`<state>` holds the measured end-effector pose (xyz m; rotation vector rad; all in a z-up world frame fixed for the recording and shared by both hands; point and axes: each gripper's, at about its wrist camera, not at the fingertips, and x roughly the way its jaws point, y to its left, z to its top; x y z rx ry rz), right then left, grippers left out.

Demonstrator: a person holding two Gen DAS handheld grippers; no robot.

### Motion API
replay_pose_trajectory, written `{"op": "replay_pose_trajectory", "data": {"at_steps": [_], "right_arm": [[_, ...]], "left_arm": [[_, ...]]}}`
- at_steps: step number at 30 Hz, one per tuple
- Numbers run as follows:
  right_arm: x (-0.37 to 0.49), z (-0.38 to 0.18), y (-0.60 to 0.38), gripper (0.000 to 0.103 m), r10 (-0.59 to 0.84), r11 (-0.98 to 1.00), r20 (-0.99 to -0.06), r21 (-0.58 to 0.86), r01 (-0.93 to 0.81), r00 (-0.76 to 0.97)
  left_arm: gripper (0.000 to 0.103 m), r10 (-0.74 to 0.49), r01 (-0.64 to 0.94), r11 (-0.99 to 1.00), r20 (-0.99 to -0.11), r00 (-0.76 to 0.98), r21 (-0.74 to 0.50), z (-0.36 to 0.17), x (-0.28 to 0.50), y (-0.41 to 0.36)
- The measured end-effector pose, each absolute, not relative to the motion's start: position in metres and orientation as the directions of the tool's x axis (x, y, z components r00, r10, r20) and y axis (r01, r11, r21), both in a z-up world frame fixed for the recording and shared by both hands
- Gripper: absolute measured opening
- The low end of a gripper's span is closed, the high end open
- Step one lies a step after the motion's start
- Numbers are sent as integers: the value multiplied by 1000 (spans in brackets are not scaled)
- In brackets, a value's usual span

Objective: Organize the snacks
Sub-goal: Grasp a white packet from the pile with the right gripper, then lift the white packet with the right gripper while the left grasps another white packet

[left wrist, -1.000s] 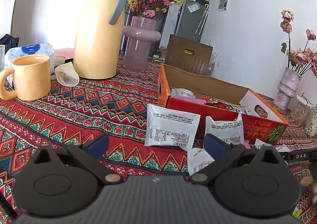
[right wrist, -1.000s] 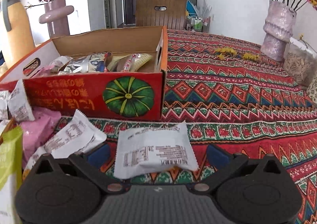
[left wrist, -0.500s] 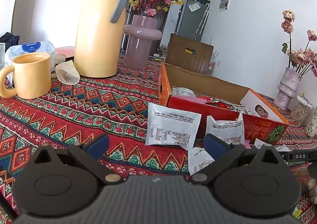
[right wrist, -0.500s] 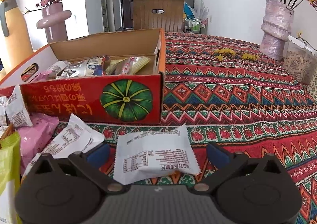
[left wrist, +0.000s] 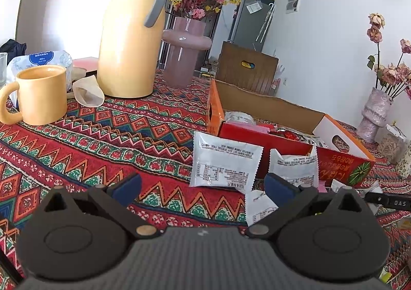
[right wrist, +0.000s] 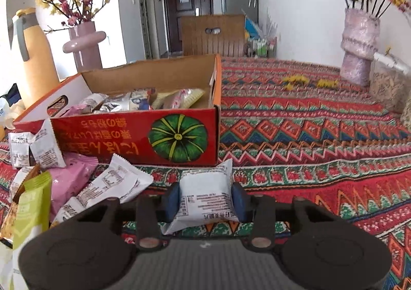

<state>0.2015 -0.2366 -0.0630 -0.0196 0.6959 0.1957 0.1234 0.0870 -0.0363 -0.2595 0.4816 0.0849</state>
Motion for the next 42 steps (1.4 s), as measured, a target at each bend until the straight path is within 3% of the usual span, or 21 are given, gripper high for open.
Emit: {"op": "replay_pose_trajectory", "data": {"at_steps": [13, 32, 42], "right_arm": [[137, -42, -228, 42, 169, 986, -456, 73, -152, 874], [125, -59, -212, 42, 199, 980, -430, 84, -180, 880], [123, -59, -212, 42, 198, 980, -418, 86, -178, 887]], "left_arm": [[103, 19, -142, 964, -469, 883, -227, -36, 124, 87], [103, 29, -148, 965, -476, 879, -216, -37, 125, 86], [103, 15, -133, 975, -549, 836, -176, -33, 134, 78]]}}
